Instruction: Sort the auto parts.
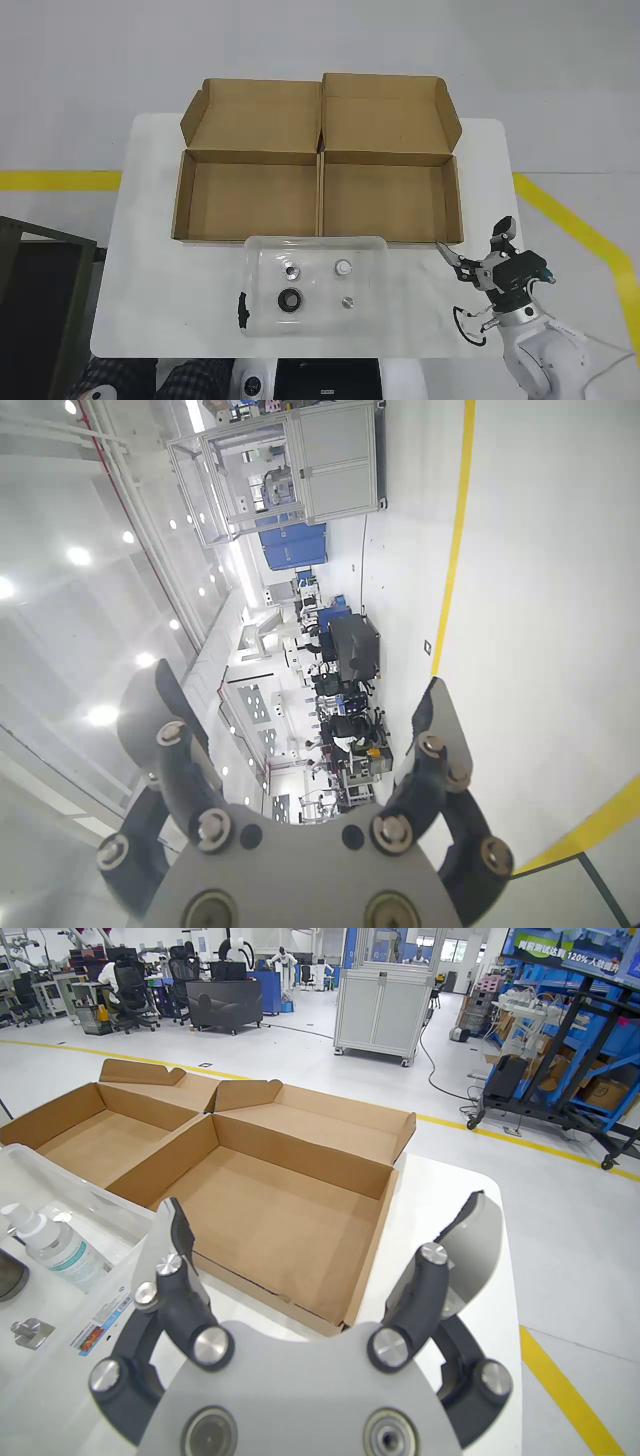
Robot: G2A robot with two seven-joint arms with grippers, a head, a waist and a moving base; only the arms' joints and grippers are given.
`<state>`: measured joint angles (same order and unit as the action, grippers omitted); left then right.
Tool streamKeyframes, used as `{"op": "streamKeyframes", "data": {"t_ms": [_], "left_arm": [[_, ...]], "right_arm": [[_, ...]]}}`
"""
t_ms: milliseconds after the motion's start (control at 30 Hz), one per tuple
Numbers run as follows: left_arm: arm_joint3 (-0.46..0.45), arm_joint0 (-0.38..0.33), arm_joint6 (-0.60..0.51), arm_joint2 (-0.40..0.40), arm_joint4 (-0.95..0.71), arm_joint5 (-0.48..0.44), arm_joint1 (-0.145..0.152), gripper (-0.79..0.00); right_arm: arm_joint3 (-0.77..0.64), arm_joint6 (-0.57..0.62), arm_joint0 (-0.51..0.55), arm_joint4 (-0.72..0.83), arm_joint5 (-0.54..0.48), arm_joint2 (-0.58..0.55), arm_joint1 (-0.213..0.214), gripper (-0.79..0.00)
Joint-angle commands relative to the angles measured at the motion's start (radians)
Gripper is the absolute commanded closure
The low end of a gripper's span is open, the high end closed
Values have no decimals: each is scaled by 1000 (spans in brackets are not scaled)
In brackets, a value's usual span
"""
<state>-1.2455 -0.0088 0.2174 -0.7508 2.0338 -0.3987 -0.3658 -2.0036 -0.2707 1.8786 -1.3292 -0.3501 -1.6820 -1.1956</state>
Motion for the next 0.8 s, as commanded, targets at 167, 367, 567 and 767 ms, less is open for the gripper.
{"op": "streamKeyframes", "data": {"t_ms": [167, 367, 567, 767], "left_arm": [[0, 0, 0, 0, 0, 0, 0, -785], [0, 0, 0, 0, 0, 0, 0, -785], [0, 0, 0, 0, 0, 0, 0, -785], [0, 0, 0, 0, 0, 0, 0, -785]], "right_arm": [[0, 3, -1, -1, 1, 0, 0, -785], [-42, 122, -24, -78, -43, 27, 6, -785], [-85, 286, -73, -78, -205, 89, 15, -785], [-123, 409, -130, -84, -310, 170, 21, -785]]}}
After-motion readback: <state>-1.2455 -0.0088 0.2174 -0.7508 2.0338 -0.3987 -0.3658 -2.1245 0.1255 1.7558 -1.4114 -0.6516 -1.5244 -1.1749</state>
